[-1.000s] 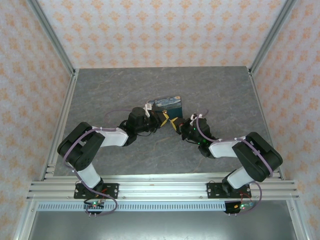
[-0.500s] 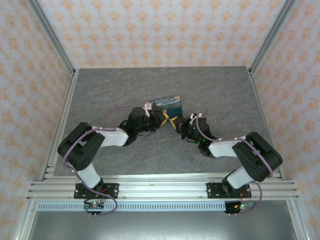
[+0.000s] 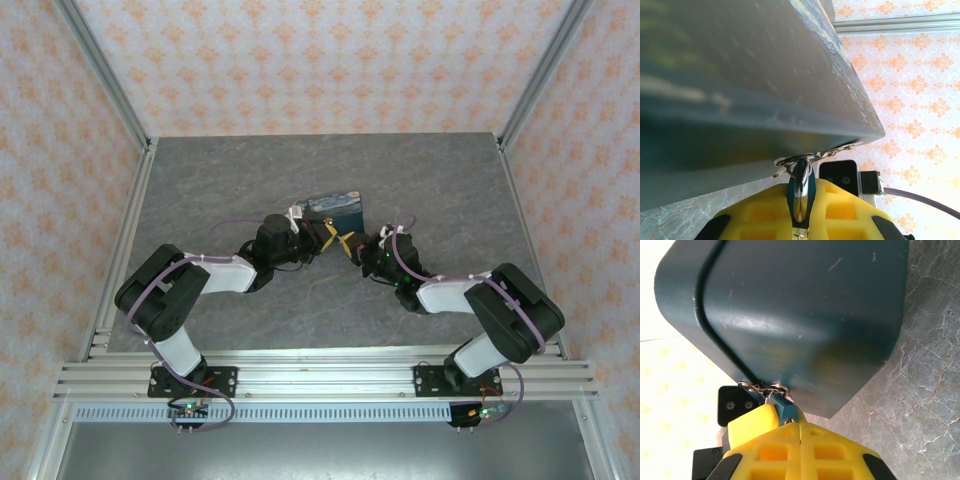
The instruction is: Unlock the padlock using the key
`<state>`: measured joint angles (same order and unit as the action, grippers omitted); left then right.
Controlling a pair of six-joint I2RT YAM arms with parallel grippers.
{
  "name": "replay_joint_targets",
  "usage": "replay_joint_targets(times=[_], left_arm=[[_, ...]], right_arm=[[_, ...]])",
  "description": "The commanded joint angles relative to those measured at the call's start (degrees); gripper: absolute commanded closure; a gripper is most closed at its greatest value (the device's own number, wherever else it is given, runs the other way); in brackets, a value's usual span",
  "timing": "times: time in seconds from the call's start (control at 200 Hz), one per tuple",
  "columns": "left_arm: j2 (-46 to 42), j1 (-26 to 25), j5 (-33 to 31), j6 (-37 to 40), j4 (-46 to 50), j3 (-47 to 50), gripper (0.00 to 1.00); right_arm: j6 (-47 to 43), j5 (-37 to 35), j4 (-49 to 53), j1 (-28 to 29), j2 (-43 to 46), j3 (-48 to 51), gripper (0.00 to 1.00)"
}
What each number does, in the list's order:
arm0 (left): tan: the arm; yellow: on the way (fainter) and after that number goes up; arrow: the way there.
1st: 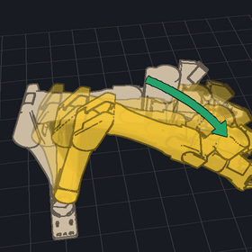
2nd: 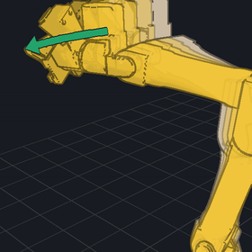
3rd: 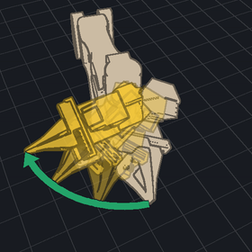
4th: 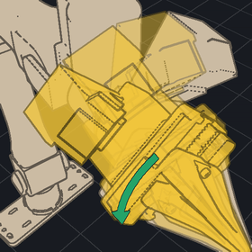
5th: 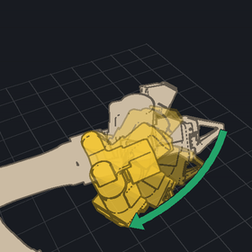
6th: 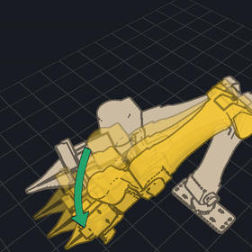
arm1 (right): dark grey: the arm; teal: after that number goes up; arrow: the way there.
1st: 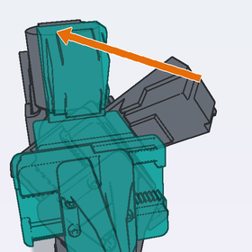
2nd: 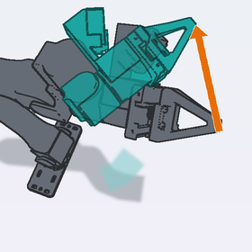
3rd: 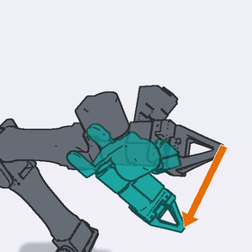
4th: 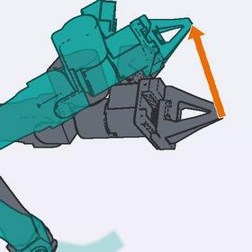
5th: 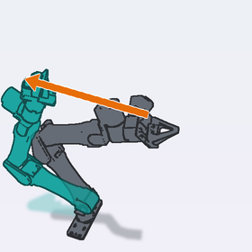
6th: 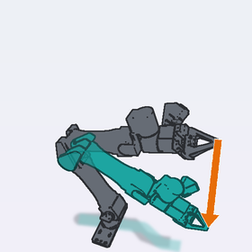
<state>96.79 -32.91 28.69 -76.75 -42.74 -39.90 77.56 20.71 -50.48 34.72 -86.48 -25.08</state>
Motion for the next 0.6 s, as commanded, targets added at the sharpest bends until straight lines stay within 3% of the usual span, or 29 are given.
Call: replay_joint_targets(times=[0.0,0.596], left_arm=[[0.15,-1.28,0.76,-3.07,-4.36,-0.51,1.0],[0.41,-2.42,0.58,-3.23,0.2,-1.75,1.0]], right_arm=[[-0.13,-1.63,-3.2,0.26,-1.29,-1.73,1.0],[-15.41,1.04,-1.16,0.22,-2.34,-4.71,1.0]])
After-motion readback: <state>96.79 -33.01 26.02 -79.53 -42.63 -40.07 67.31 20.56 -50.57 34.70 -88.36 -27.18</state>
